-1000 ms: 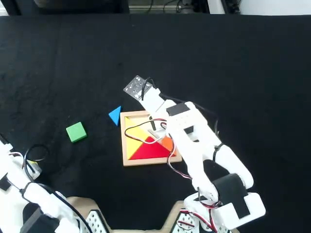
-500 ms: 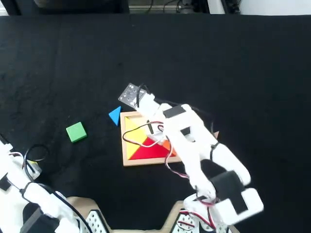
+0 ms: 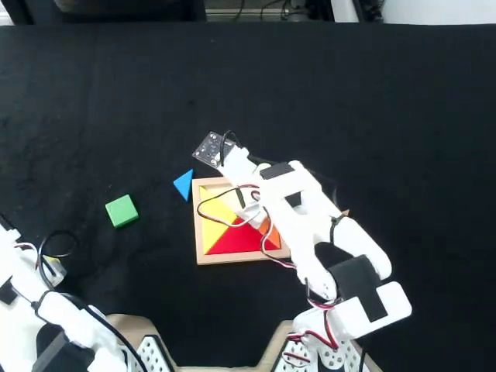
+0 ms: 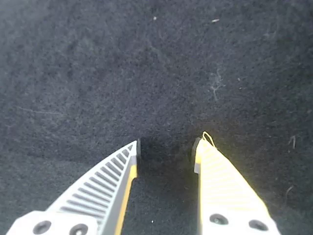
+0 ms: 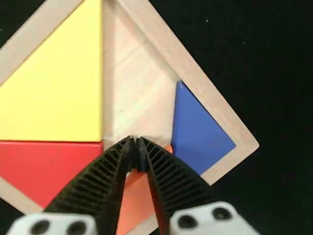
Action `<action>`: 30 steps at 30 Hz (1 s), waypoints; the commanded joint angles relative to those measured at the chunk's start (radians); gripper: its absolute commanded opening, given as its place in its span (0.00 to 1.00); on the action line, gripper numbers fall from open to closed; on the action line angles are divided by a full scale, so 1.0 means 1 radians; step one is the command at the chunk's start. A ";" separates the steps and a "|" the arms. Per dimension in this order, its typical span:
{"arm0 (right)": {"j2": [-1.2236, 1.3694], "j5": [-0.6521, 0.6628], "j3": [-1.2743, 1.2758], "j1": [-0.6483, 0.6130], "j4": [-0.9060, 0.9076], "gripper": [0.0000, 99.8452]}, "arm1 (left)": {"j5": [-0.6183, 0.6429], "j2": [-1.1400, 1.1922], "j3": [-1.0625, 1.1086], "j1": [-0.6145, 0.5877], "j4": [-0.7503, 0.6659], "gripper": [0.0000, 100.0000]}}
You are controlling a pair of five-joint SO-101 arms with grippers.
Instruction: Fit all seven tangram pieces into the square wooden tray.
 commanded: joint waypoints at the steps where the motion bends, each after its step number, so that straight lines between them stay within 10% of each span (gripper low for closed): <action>1: 0.001 0.012 -0.044 0.031 0.009 0.01 | 0.006 -0.018 0.002 0.018 -0.008 0.20; 16: -0.321 -0.049 0.111 0.038 -0.029 0.01 | 0.006 -0.018 -0.001 0.024 -0.008 0.20; 22: -0.533 -0.183 0.191 0.239 -0.103 0.01 | 0.008 -0.018 0.001 0.025 -0.008 0.20; 30: -0.599 -0.195 0.111 0.276 0.295 0.01 | 0.008 -0.018 0.002 0.025 -0.008 0.20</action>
